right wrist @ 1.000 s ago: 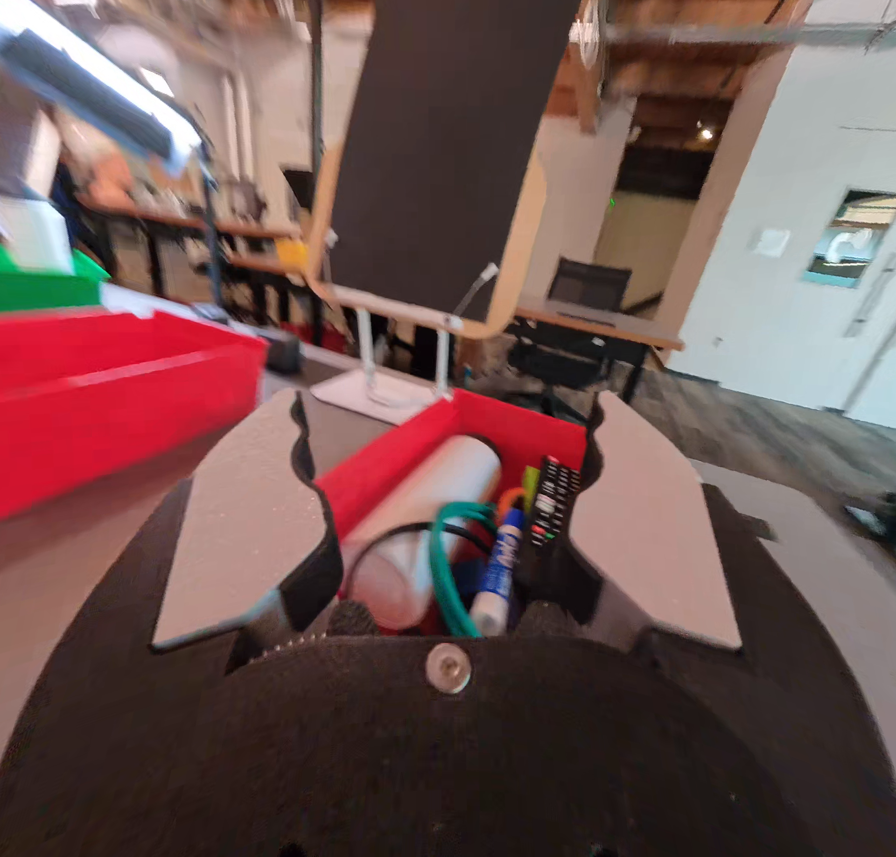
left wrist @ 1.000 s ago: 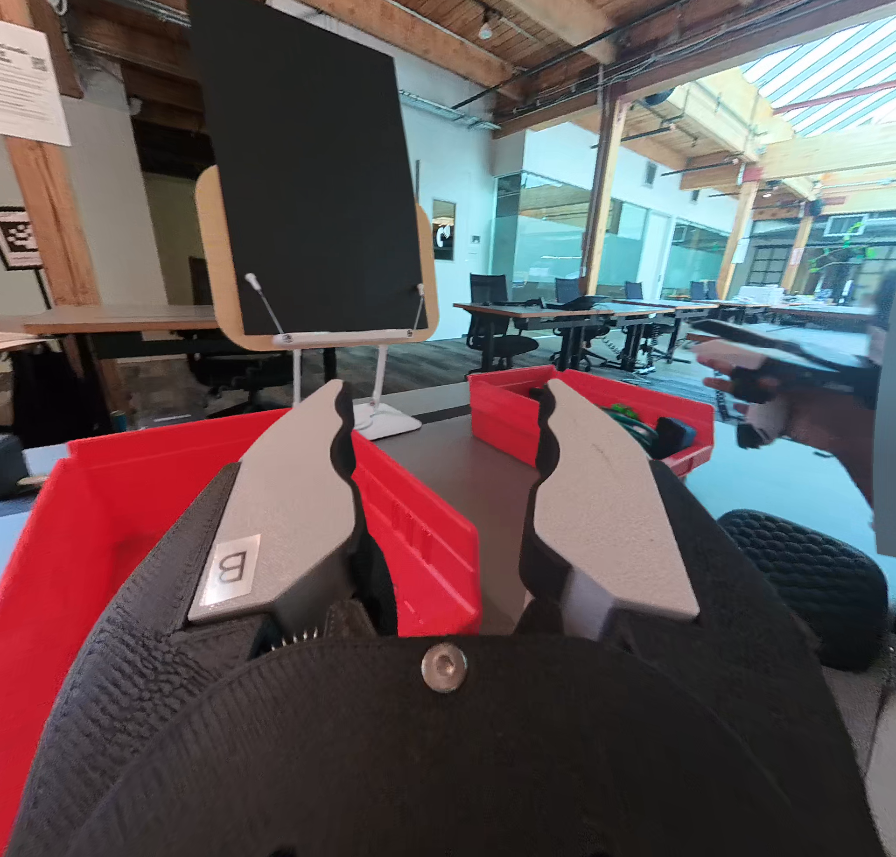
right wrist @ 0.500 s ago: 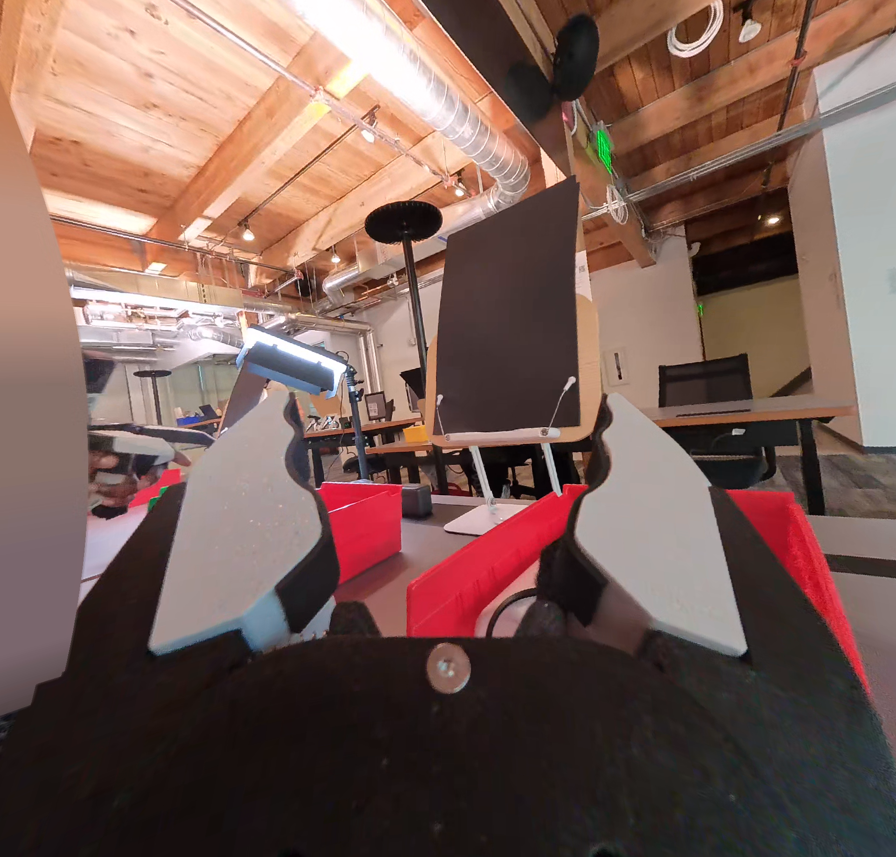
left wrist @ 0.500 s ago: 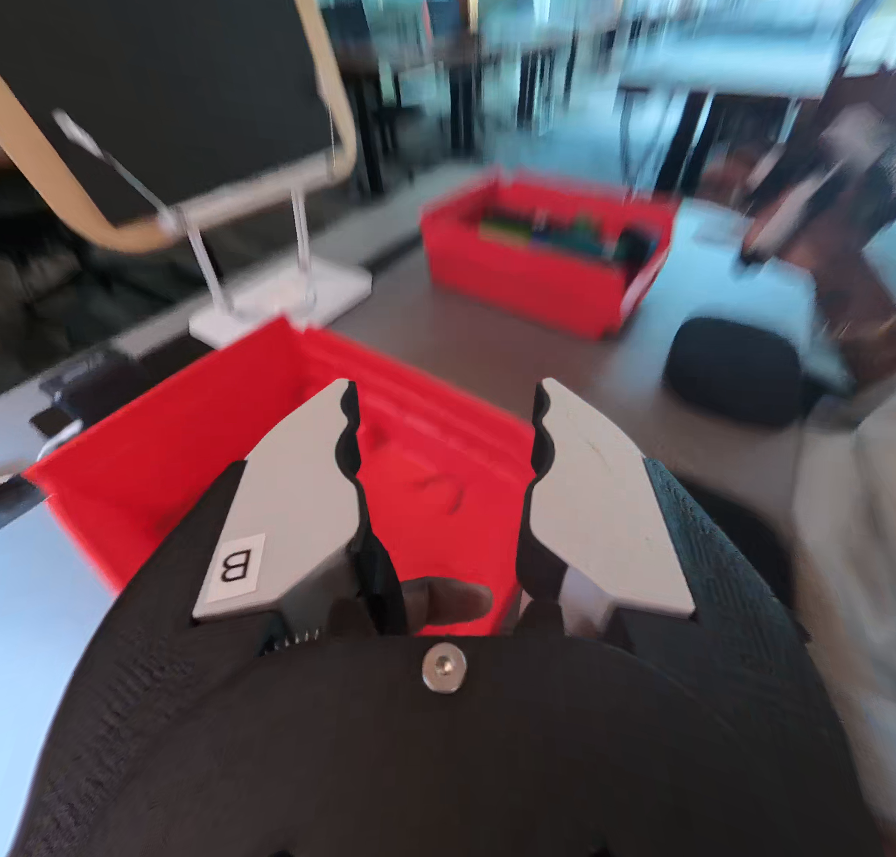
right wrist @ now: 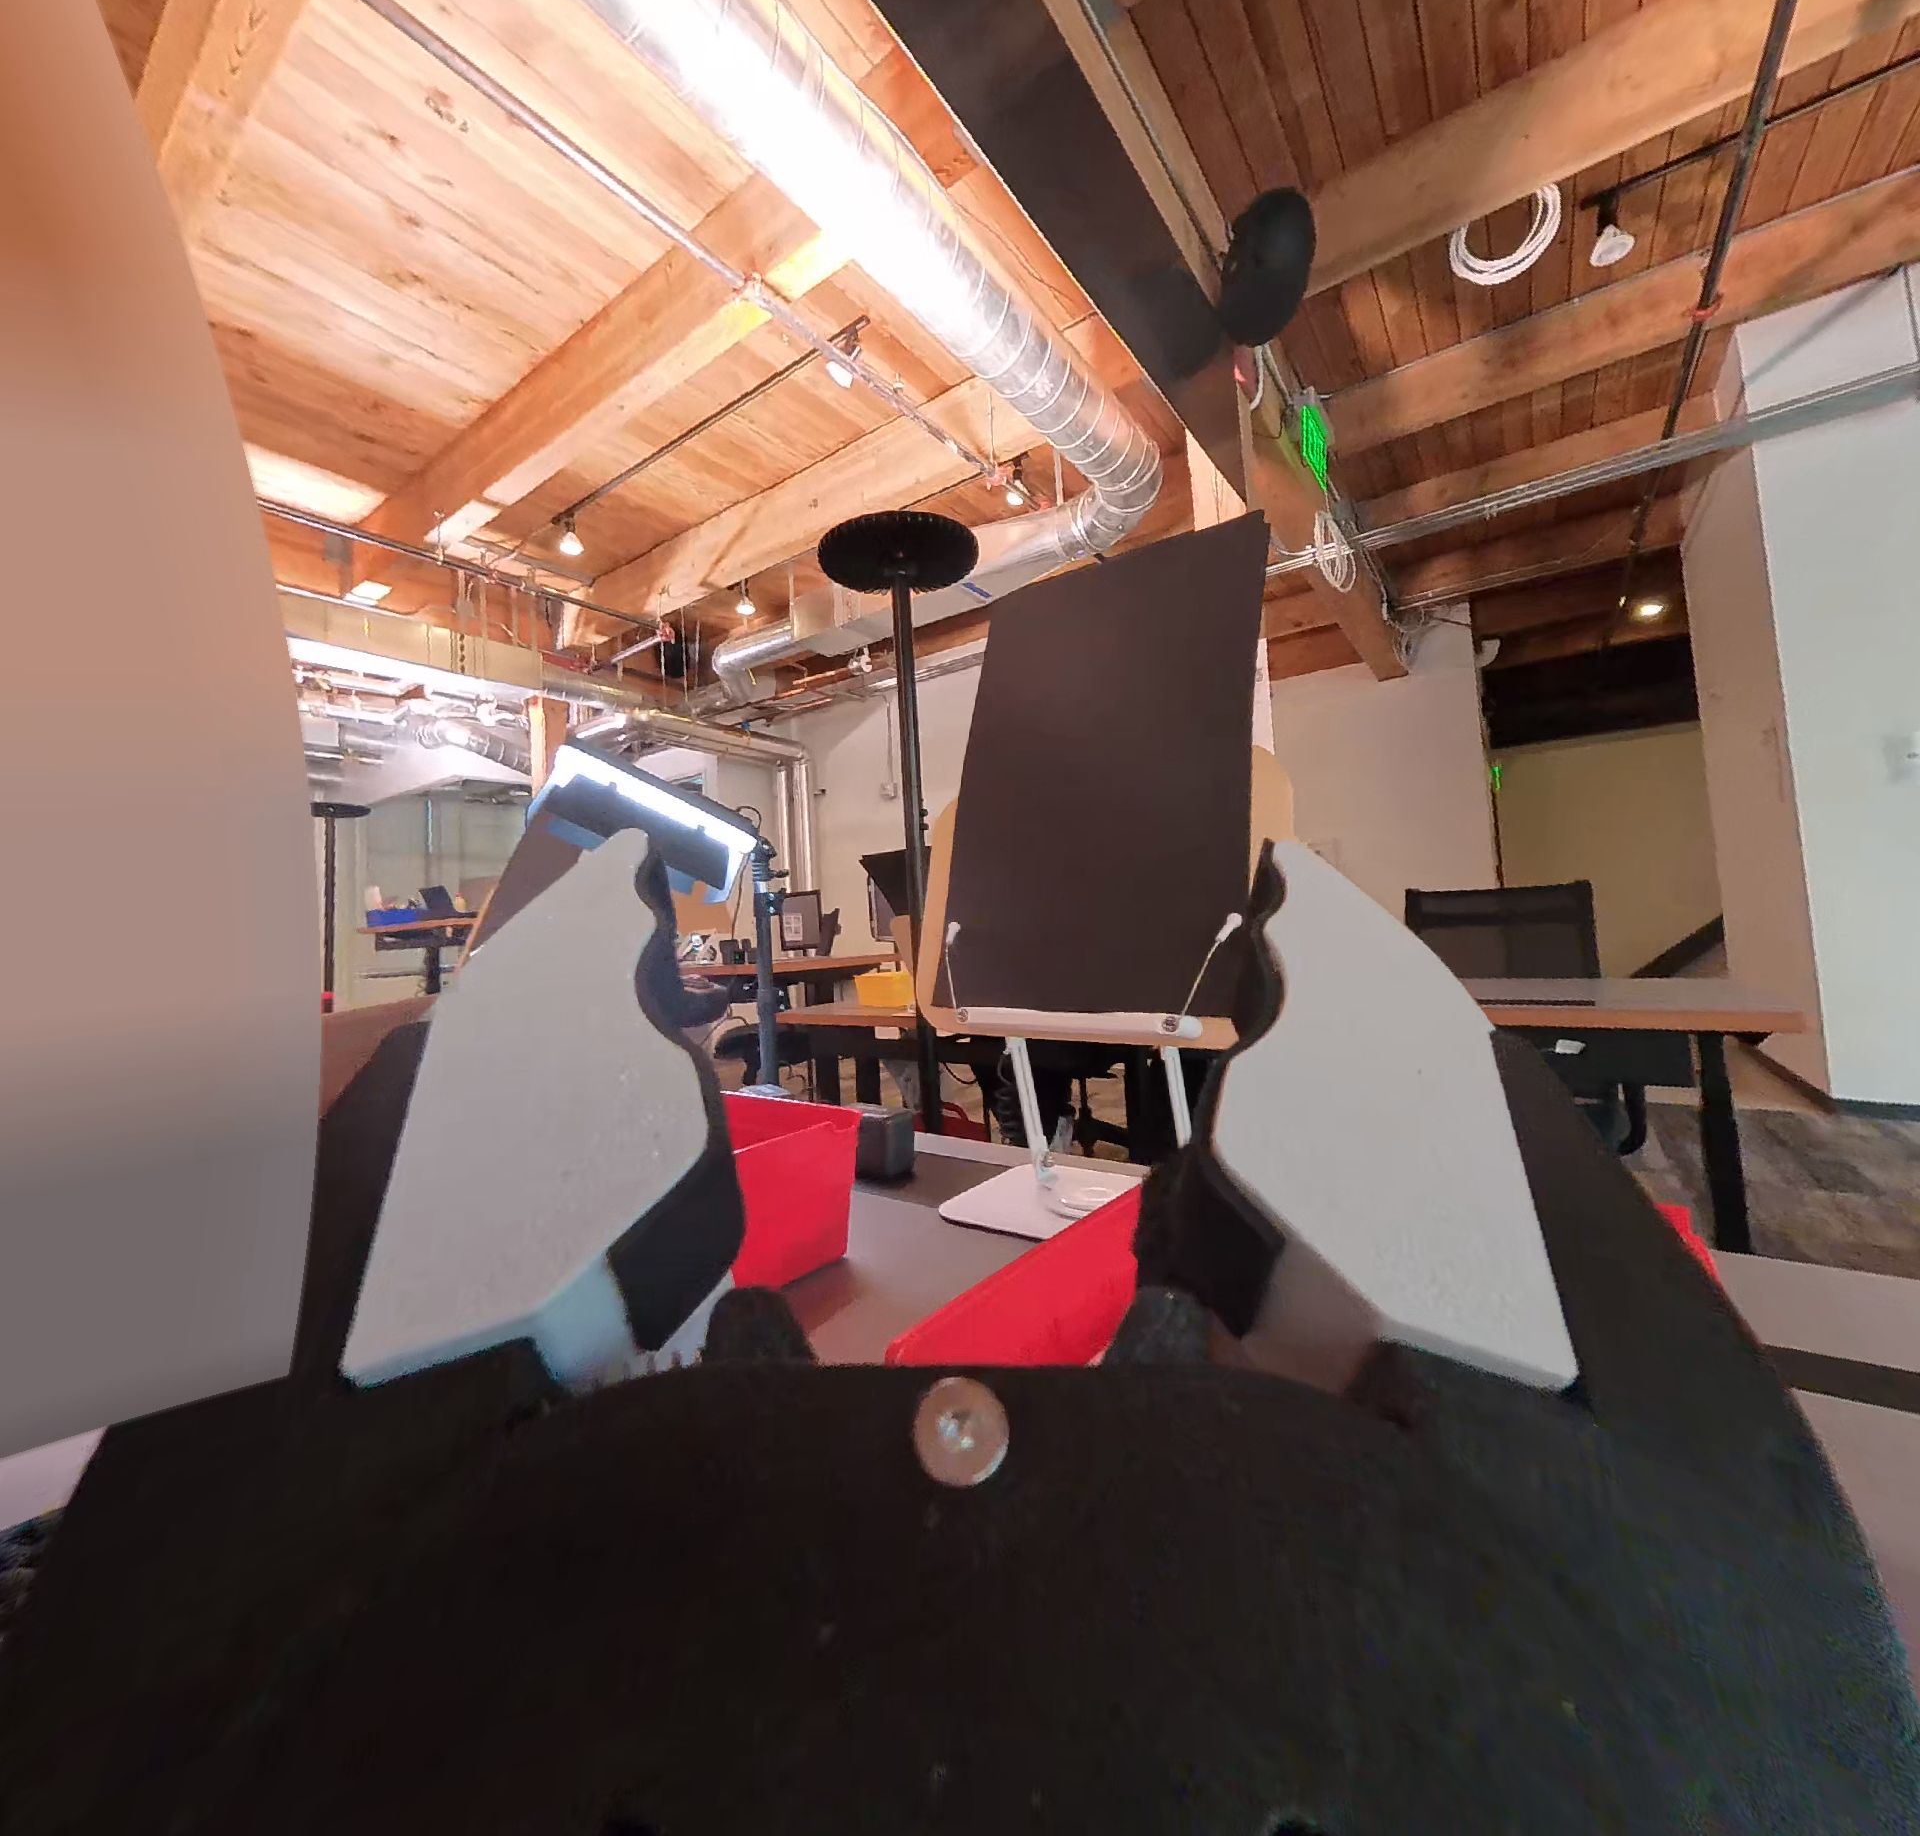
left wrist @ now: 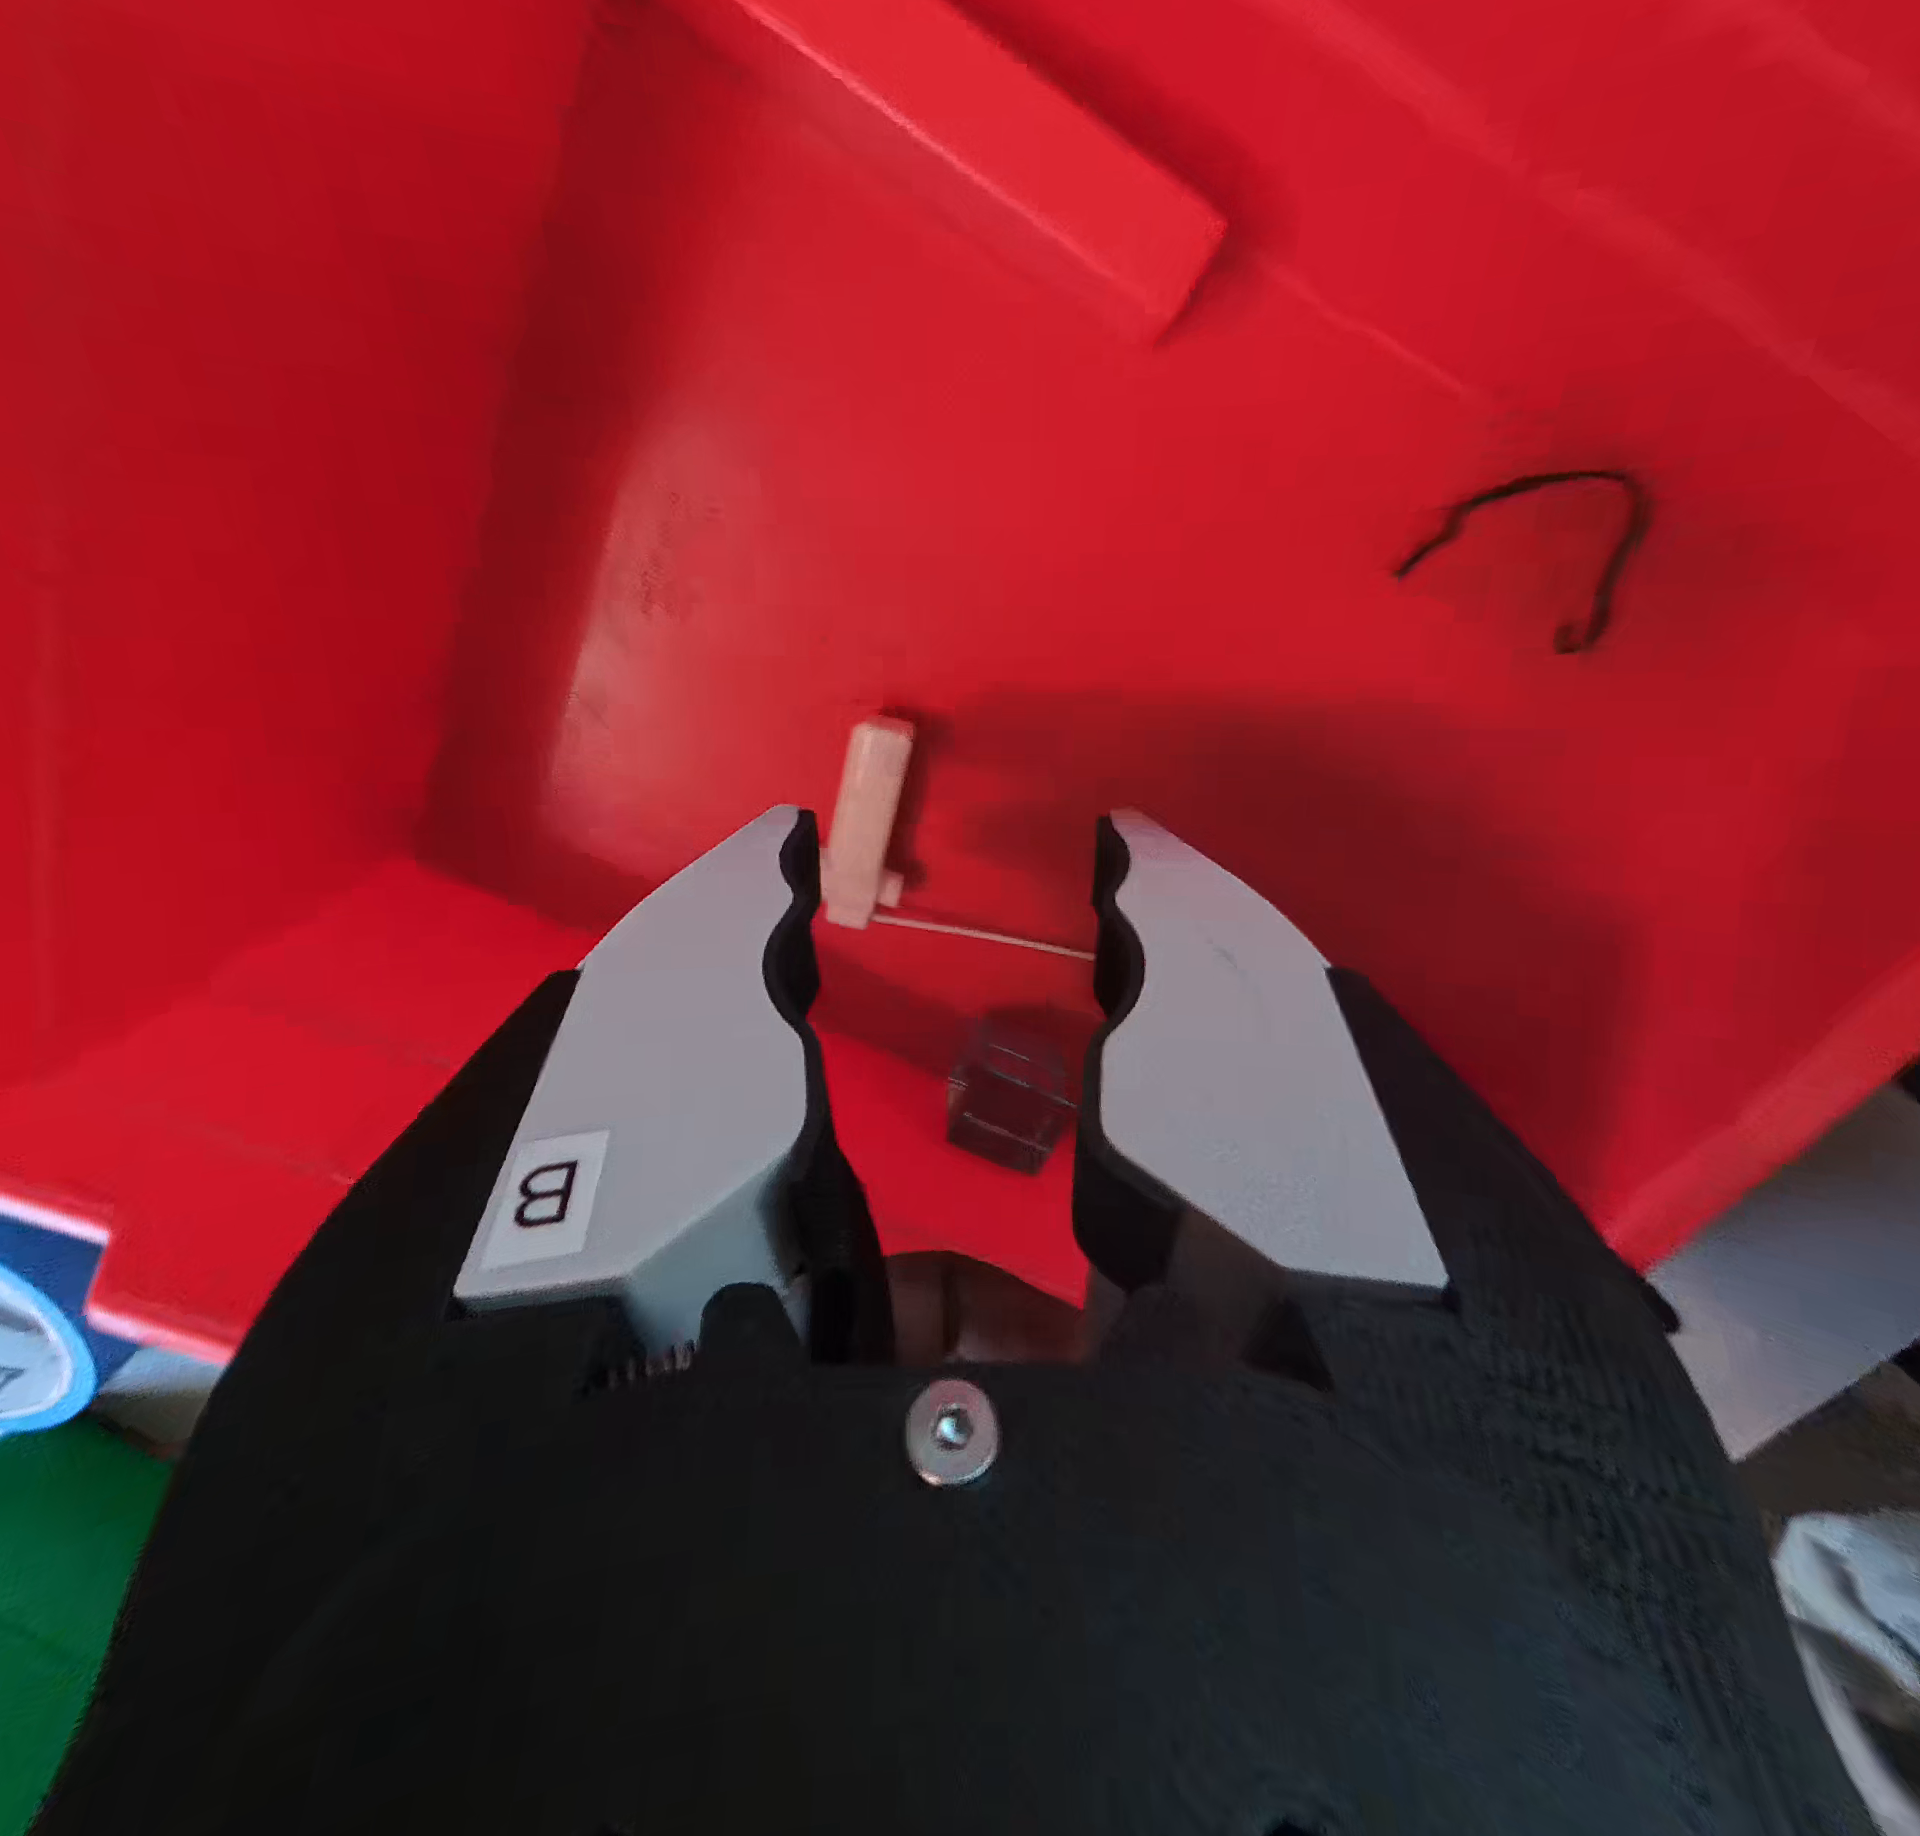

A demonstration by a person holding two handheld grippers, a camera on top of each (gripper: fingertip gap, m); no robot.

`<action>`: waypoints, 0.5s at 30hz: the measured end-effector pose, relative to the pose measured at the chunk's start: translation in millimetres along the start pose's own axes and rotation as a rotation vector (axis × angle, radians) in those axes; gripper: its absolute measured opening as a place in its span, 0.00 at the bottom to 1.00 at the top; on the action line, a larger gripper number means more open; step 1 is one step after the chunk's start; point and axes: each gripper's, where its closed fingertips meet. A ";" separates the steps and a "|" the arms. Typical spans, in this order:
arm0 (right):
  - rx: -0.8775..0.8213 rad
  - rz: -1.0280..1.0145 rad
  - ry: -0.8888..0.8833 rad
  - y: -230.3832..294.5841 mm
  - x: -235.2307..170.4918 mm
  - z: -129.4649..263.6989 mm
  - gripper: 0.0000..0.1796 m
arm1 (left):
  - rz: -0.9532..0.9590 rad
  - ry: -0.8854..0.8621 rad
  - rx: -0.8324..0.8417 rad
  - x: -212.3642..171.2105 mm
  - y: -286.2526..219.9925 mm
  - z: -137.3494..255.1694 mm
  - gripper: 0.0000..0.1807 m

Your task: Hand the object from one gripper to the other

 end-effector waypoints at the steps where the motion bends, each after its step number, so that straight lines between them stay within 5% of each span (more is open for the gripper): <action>1: -0.001 0.004 0.000 0.2 0.1 0.1 0.58 | -0.002 0.023 0.008 0.0 4.4 -5.2 0.28; 9: -0.002 0.004 0.008 -1.8 -2.3 2.1 0.56 | -0.053 0.195 0.034 -14.9 20.4 -32.0 0.22; 15: -0.018 -0.005 -0.026 -6.0 3.9 6.4 0.55 | -0.061 0.205 0.029 -16.9 15.4 -24.6 0.08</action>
Point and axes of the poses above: each gripper's, where its closed fingertips meet, z back along the fingers, x out of its top, y = z × x across the jaws, and after that the axes turned 4 degrees about x, right-handed
